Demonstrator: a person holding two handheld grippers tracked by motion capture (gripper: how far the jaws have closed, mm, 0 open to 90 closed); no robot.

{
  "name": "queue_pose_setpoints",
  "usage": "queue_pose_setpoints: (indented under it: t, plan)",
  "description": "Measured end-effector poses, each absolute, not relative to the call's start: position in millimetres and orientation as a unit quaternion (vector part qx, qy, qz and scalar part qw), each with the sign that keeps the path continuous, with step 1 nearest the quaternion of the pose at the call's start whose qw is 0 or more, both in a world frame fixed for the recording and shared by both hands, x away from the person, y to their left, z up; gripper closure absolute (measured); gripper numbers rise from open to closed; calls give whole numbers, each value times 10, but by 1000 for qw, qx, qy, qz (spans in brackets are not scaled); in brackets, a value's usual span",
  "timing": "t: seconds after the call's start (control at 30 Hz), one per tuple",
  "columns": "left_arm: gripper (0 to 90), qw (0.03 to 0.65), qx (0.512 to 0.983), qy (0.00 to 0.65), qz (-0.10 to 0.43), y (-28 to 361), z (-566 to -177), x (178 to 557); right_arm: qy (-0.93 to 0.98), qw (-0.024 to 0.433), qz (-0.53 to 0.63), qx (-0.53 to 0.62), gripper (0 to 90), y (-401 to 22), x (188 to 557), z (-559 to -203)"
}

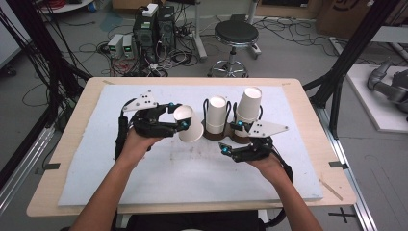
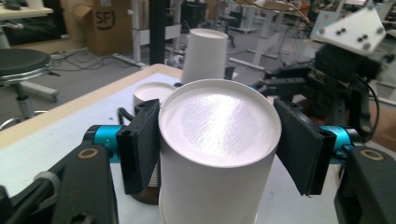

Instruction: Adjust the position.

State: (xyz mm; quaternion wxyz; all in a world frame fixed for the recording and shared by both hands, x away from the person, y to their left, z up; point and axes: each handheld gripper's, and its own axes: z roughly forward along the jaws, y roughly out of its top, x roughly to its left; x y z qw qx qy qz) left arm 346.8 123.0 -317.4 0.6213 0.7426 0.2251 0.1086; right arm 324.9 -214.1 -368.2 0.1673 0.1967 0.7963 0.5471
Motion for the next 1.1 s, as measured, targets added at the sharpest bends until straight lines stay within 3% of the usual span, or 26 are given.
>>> queue_pose_setpoints:
  t: [0.23,0.47,1.1]
  plan:
    - [348,626,747,206,86,1155,-3329,3404,800,144,554,183,200,-2049,3236,-3692]
    - [349,636,745,185,78,1102,-3309,3583,802,108,562,174,200,-1853,3428,-3727]
    - [351,662,729,171,36,922,-3191,3827,796,97,581,139,201,-1743,3738,-3663]
